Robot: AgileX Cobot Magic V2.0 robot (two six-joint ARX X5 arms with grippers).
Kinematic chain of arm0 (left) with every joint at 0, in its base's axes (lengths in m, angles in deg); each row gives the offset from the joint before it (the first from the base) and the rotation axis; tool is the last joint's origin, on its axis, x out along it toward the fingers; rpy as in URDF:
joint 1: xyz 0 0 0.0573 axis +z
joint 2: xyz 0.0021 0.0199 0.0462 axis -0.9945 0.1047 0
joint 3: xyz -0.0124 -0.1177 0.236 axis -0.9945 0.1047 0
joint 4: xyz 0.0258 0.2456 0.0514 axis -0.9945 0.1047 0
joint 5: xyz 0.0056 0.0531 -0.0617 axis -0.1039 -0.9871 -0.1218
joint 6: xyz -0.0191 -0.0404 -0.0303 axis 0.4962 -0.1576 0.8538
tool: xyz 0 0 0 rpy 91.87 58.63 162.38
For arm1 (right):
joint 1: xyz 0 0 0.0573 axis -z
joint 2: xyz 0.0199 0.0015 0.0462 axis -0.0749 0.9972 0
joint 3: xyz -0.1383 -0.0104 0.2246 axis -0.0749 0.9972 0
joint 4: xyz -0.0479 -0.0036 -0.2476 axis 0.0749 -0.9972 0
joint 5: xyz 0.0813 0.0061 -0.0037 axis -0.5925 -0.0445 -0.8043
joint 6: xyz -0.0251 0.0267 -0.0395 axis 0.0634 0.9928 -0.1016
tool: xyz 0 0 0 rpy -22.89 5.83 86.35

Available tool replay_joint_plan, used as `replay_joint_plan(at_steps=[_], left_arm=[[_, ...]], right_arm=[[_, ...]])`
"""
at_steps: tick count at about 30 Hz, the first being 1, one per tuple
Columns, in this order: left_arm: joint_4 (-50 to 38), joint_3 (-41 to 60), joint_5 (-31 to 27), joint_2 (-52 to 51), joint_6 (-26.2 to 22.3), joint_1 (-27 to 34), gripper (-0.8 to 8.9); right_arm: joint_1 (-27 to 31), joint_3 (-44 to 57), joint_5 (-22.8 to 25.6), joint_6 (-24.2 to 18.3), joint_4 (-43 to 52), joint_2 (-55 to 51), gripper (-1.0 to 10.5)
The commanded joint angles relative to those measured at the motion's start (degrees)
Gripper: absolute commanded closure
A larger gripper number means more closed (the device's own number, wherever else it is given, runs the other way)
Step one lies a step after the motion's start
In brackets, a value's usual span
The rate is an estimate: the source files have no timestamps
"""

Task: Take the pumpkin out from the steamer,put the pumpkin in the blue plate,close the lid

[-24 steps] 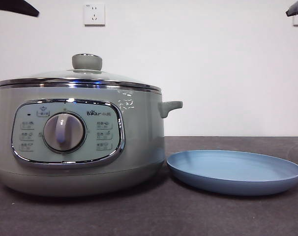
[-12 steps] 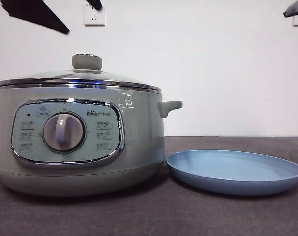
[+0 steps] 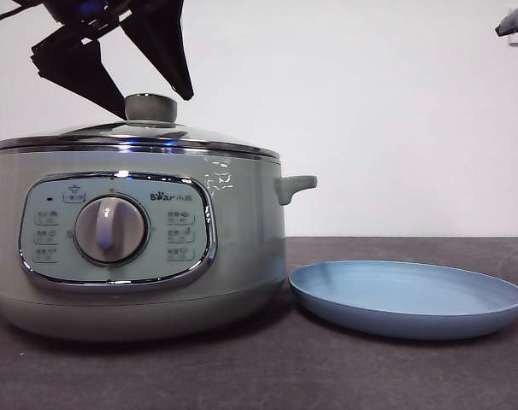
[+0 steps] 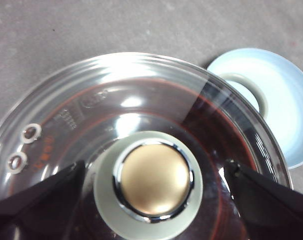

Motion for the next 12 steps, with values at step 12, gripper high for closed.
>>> replay_joint_plan(at_steps=[12], left_arm=[[1.33, -0.02, -0.13, 1.25, -1.33, -1.01, 4.15]], right_arm=[[-0.17, -0.15, 0.17, -0.11, 0.04, 0.07, 3.8]])
